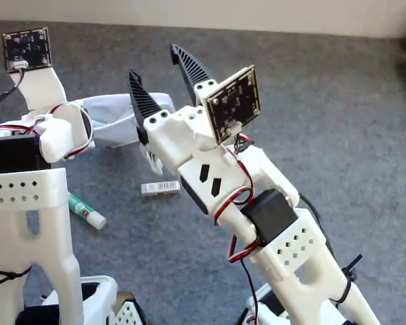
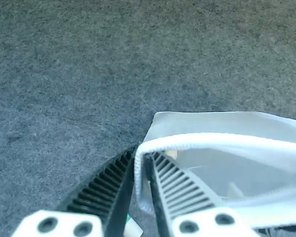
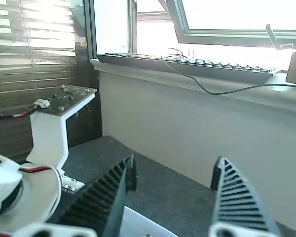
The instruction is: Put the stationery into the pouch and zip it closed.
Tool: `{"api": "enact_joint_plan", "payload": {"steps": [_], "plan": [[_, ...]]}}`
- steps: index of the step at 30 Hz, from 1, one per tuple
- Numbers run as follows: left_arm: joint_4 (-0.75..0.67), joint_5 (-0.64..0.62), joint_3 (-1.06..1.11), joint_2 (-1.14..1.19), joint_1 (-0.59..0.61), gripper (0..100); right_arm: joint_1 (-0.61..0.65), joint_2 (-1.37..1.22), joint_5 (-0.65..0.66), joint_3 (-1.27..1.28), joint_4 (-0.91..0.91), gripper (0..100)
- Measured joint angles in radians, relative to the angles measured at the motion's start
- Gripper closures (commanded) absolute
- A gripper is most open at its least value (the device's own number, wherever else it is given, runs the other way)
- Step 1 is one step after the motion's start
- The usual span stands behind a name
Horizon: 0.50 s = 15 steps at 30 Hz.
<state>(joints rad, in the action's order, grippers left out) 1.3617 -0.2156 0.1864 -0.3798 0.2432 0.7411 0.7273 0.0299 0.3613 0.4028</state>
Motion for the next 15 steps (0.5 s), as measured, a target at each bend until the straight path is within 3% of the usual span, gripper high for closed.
{"api": "enact_joint_plan", "payload": {"steps": [15], "plan": [[0.000,0.000,0.002,0.002,0.072,99,-0.057,0.000,0.000,0.000,0.000,76.7]]}}
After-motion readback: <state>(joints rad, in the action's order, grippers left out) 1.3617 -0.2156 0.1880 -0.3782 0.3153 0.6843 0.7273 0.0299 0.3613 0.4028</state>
